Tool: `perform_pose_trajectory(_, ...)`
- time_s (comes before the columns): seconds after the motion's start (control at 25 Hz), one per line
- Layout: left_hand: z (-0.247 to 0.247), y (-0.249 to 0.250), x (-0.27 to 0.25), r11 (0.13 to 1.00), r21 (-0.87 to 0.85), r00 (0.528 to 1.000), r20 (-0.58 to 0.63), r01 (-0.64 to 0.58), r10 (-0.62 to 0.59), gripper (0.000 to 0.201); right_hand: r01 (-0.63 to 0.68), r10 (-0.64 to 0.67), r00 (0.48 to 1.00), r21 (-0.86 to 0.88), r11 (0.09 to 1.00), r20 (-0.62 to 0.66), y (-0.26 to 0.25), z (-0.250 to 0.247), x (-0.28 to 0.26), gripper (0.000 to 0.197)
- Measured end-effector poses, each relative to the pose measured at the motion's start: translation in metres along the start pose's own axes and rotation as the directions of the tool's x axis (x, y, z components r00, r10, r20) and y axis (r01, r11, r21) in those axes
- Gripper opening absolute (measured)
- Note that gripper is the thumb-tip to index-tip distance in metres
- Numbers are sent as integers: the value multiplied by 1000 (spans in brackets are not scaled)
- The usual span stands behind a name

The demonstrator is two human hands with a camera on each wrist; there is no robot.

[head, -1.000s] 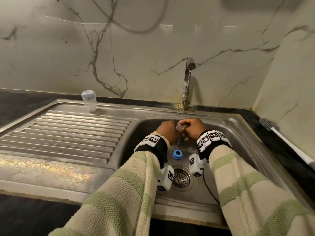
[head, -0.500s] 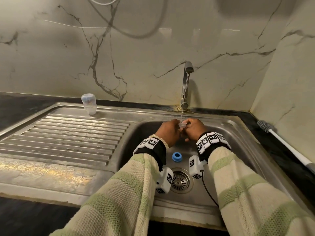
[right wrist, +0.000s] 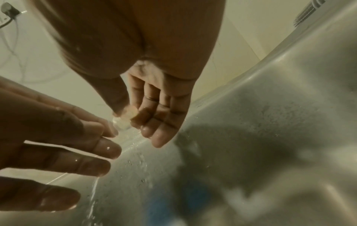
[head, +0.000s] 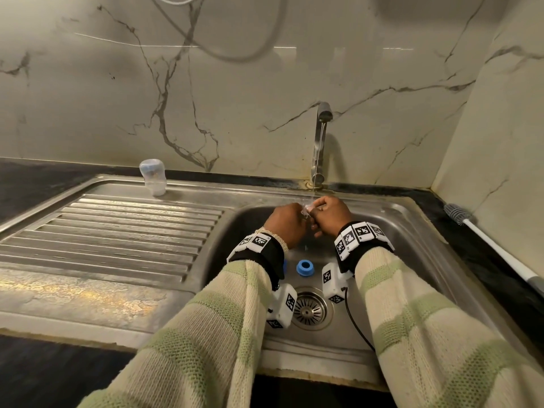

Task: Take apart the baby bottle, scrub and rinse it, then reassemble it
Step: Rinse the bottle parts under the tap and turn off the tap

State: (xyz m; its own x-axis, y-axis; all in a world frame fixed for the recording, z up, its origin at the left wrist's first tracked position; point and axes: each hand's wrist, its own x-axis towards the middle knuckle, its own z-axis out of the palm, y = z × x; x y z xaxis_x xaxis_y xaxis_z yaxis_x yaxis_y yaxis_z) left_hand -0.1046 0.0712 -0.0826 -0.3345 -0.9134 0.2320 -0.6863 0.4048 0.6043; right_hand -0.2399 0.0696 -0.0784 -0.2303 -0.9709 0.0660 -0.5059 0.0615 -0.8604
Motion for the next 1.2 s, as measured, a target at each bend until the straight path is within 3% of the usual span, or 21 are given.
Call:
perform_pose_trajectory(0.2, 6, -7, 6, 1000, 0, 999, 41, 29, -29, 13, 84, -76, 996, -169, 982, 54, 6, -6, -6, 31)
perform_pose_trajectory(0.4, 4, -4, 3, 994, -107, 1000, -8, -18, 17, 37, -51, 61, 995, -118, 992, 79, 2, -6, -12, 11)
perform_pose_trajectory(0.52, 3, -3, 1, 993, -116, 999, 24, -27, 30, 48, -77, 91, 990, -125, 989, 111, -3, -6, -17, 4)
perform_pose_trajectory(0.64, 6, -1, 0, 991, -123, 996, 62, -57, 65, 57, -102, 120, 988, -171, 980, 98, -3, -9, -21, 22)
perform_pose_trajectory(0.72, 6, -1, 2, 990, -133, 999, 21, -47, 51, 46, -116, 133, 986, -150, 982, 104, -3, -10, -23, 35)
perform_pose_trajectory(0.8, 4, -2, 4, 991, -132, 1000, -18, -12, 10, 20, -130, 152, 977, -141, 981, 151, -6, -8, -27, 40)
perform_pose_trajectory(0.92, -4, -5, 5, 998, 21, 997, -39, 64, -63, 10, -119, 163, 972, -243, 963, 171, -8, -5, -34, 38)
perform_pose_trajectory(1.08, -19, -5, 5, 969, 212, 970, -232, 128, -77, 21, -162, 232, 960, -366, 916, 159, 0, -5, -40, 29)
perform_pose_trajectory(1.2, -15, -8, 1, 922, 346, 985, -52, 175, -167, 26, -141, 235, 955, -420, 897, 180, 4, -2, -41, 33)
